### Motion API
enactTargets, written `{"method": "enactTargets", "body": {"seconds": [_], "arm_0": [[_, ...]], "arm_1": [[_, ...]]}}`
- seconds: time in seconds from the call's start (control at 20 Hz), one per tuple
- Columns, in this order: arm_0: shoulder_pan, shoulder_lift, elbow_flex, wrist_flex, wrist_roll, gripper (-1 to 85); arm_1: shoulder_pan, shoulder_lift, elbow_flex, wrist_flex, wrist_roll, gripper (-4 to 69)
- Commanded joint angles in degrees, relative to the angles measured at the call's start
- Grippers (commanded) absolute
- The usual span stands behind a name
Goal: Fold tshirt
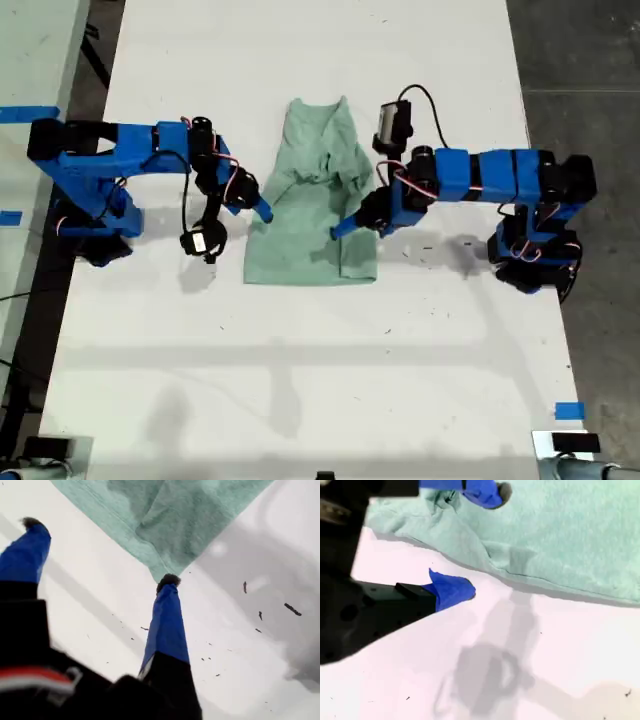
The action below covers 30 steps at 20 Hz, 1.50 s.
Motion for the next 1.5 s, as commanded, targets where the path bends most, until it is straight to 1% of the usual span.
{"method": "enactTargets", "body": {"seconds": [0.0,0.05,0.2,0.25,0.3,0.35,0.5,0.55,0.6,0.65,0.7,0.75,0.8,0.85,0.9,0.95,1.1,1.2,1.35,1.45], "arm_0": [[0.4,-4.6,1.5,-5.3,-1.1,22.7],[-0.4,-7.3,2.9,-7.4,-1.8,22.8],[-1.8,-13.8,6.4,-12.9,-4.2,17.6],[-1.6,-14.9,6.4,-13.5,-5.1,13.7],[-1.4,-15.6,6.4,-14.3,-5.6,4.0],[-1.3,-15.8,6.4,-14.8,-6.2,0.1],[-0.8,-13.9,5.9,-14.4,-7.0,0.1],[-0.5,-12.5,4.9,-12.5,-7.8,0.1],[-0.2,-11.3,2.7,-9.0,-8.7,0.1],[-0.3,-10.5,-0.2,-3.6,-10.5,0.1],[-0.6,-9.2,-2.1,0.1,-11.5,0.1],[-1.0,-7.2,-2.5,0.7,-11.5,0.1],[-1.1,-6.2,-3.5,-0.8,-11.1,0.1],[-0.4,-9.0,-8.4,-0.6,-9.8,0.1],[0.4,-14.0,-16.7,3.3,-9.4,0.1],[0.9,-17.1,-22.7,4.6,-8.3,0.1],[2.5,-20.4,-30.8,-1.9,-5.6,0.0],[2.8,-26.2,-36.4,-3.5,-4.1,0.0],[1.4,-36.9,-38.6,-8.8,-1.9,0.0],[1.2,-45.2,-44.0,-9.1,-1.5,3.3]], "arm_1": [[-1.2,4.0,-0.2,-1.2,0.1,38.3],[-1.4,4.0,0.0,-1.3,0.3,38.3],[-2.5,4.2,1.1,-1.3,1.0,38.3],[-2.7,4.6,1.8,-1.3,1.4,38.3],[-2.8,5.0,2.5,-1.3,1.7,38.3],[-2.8,5.3,3.2,-1.4,1.8,38.2],[-2.8,5.8,4.1,-1.9,2.0,38.1],[-2.8,5.9,4.4,-2.2,2.2,38.0],[-2.8,6.0,4.7,-2.5,2.2,37.9],[-2.8,6.1,5.1,-2.7,2.3,37.8],[-2.9,6.1,5.3,-2.9,2.4,37.6],[-3.0,6.2,5.5,-3.1,2.5,37.6],[-3.1,6.2,5.8,-3.3,2.5,37.5],[-3.1,6.4,6.2,-3.7,2.5,37.5],[-2.9,6.5,6.4,-4.0,2.5,37.5],[-2.9,6.7,6.5,-4.0,2.5,37.5],[-2.9,9.3,8.9,-4.1,3.3,37.5],[-2.8,12.0,12.0,-4.9,4.0,37.5],[-2.6,16.2,16.2,-6.4,4.5,37.2],[-2.5,18.0,18.0,-6.7,4.9,36.9]]}}
